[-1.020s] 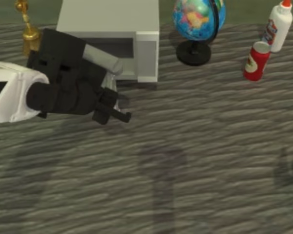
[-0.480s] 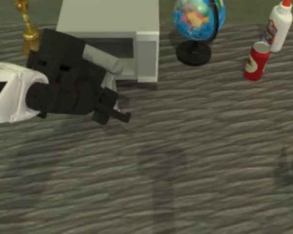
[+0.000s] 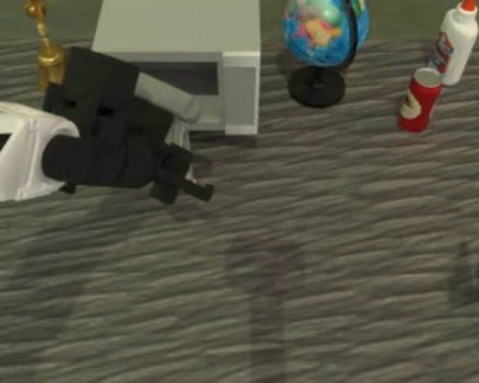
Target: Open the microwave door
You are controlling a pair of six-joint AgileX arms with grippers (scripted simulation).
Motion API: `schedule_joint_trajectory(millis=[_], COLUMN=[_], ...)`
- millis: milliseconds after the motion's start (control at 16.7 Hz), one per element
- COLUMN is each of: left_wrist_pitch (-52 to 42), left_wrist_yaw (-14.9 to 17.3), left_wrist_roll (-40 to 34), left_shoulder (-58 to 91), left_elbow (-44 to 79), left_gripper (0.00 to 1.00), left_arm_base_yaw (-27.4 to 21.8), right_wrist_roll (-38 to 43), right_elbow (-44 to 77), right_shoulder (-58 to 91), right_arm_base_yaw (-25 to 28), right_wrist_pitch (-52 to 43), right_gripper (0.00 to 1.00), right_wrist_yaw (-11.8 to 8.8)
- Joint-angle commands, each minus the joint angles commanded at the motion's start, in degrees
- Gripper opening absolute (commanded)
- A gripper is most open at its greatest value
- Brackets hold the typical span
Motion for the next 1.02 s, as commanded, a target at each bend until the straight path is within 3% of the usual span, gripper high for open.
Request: schedule_joint_trajectory(millis=[480, 1020], left_wrist_pitch=[-0.8, -0.8], left_wrist_yaw=[3.5, 3.6], left_wrist_roll=[5.1, 5.2], left_shoulder=[-1.4, -1.4], left_elbow=[-1.4, -1.4], left_gripper=[0.0, 0.0], left_arm_base_yaw=[2.6, 2.6], right_wrist_roll=[0.0, 0.0], right_elbow=[0.0, 0.0], right_shoulder=[0.0, 0.0], right_arm_base_yaw=[0.0, 0.0], right_wrist_pitch=[0.0, 0.0], right_gripper=[1.0, 1.0], right_wrist_yaw=[0.0, 0.0])
